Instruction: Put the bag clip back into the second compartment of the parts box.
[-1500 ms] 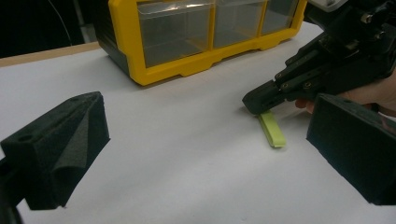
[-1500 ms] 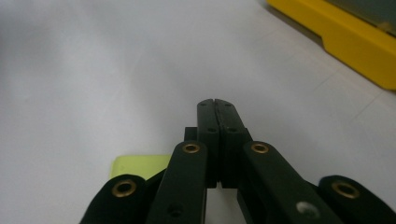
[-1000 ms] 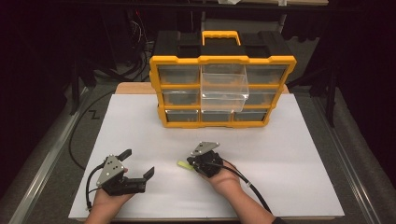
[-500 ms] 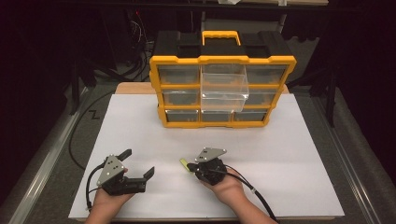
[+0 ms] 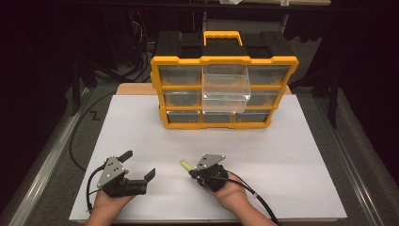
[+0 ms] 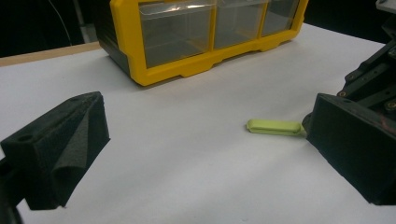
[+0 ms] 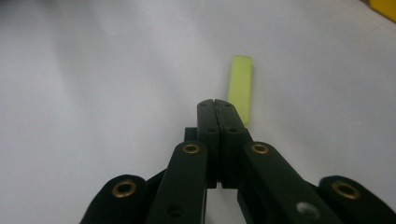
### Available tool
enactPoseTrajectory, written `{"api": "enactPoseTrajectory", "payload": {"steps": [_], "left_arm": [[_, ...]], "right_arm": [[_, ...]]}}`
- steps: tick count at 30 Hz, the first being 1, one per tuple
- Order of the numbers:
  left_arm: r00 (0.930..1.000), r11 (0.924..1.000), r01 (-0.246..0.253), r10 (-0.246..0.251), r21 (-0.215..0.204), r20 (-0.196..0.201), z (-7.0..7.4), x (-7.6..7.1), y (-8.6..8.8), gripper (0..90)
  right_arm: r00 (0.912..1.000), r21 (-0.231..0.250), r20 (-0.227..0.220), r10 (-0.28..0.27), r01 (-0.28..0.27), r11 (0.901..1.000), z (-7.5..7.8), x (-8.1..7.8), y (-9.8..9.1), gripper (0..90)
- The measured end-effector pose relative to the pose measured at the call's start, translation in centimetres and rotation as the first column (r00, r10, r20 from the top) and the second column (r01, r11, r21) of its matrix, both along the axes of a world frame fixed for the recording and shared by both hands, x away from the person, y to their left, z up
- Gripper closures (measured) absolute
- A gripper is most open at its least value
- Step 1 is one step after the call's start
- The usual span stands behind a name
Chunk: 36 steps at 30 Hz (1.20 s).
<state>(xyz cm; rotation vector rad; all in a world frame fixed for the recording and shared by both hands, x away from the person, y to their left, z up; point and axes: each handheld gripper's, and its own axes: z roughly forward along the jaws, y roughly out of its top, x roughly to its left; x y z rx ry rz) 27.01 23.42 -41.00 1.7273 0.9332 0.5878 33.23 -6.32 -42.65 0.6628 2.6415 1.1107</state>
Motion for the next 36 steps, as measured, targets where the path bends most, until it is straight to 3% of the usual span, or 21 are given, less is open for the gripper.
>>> {"api": "enactPoseTrajectory", "payload": {"steps": [5, 10, 14, 17, 18, 19, 20, 21, 22, 25, 26, 27, 32, 36], "left_arm": [[1.0000, 1.0000, 0.001, -0.001, -0.001, 0.002, 0.0, 0.0, 0.0, 0.2], [1.0000, 1.0000, 0.001, -0.001, -0.005, 0.003, 0.0, 0.0, 0.0, 0.2], [1.0000, 1.0000, 0.000, 0.000, -0.002, 0.000, 0.0, 0.0, 0.0, 0.2], [1.0000, 1.0000, -0.001, 0.001, -0.001, 0.001, 0.0, -0.1, 0.0, 0.2], [1.0000, 1.0000, -0.003, 0.003, -0.002, 0.001, 0.1, -0.1, 0.0, 0.2], [1.0000, 1.0000, -0.004, 0.004, -0.002, 0.001, 0.1, -0.1, 0.0, 0.2], [1.0000, 1.0000, -0.006, 0.006, -0.001, 0.001, 0.0, -0.1, 0.0, 0.2], [1.0000, 0.9999, -0.008, 0.008, -0.007, 0.001, 0.0, -0.1, 0.0, 0.2], [1.0000, 0.9999, -0.008, 0.008, -0.007, 0.001, 0.0, -0.1, 0.0, 0.2], [1.0000, 1.0000, -0.008, 0.008, -0.003, -0.002, 0.0, -0.1, 0.1, 0.2], [1.0000, 1.0000, -0.009, 0.009, -0.004, -0.003, 0.0, -0.1, 0.1, 0.2], [1.0000, 1.0000, -0.008, 0.008, -0.004, 0.000, 0.0, -0.1, 0.1, 0.2], [1.0000, 1.0000, -0.008, 0.008, -0.003, -0.003, 0.0, -0.1, 0.0, 0.2], [1.0000, 1.0000, -0.006, 0.006, 0.000, -0.003, 0.0, -0.1, 0.0, 0.2]], "right_arm": [[0.9997, 0.017, 0.011, -0.023, 0.023, 0.9996, 0.3, 0.2, -0.8, 90.0], [0.9984, 0.076, 0.010, -0.056, 0.055, 0.9956, 0.7, 0.6, -2.0, 88.8], [0.9977, 0.128, -0.005, -0.067, 0.067, 0.9895, 0.9, 0.7, -2.8, 76.1], [0.9983, 0.134, -0.019, -0.056, 0.058, 0.9893, 0.9, 0.6, -2.7, 64.4], [0.9984, 0.135, -0.015, -0.054, 0.056, 0.9892, 0.8, 0.5, -2.6, 53.1], [0.9984, 0.135, -0.015, -0.054, 0.056, 0.9892, 0.8, 0.5, -2.6, 53.1], [0.9983, 0.142, -0.017, -0.055, 0.057, 0.9882, 0.7, 0.5, -2.5, 46.7], [0.9977, 0.153, -0.022, -0.064, 0.067, 0.9859, 0.7, 0.5, -2.4, 33.3], [0.9977, 0.153, -0.022, -0.064, 0.067, 0.9859, 0.7, 0.5, -2.4, 33.3], [0.9972, 0.171, -0.012, -0.074, 0.075, 0.9824, 0.7, 0.6, -2.2, 15.4], [0.9973, 0.175, -0.011, -0.073, 0.074, 0.9818, 0.8, 0.6, -2.2, 13.0], [0.9975, 0.175, 0.009, -0.071, 0.068, 0.9822, 0.8, 0.5, -2.0, 2.2], [0.9970, 0.164, -0.008, -0.077, 0.078, 0.9834, 0.8, 0.7, -1.6, 0.1], [0.9976, 0.130, 0.020, -0.067, 0.064, 0.9895, 0.5, 0.9, -1.0, 0.1]]}}
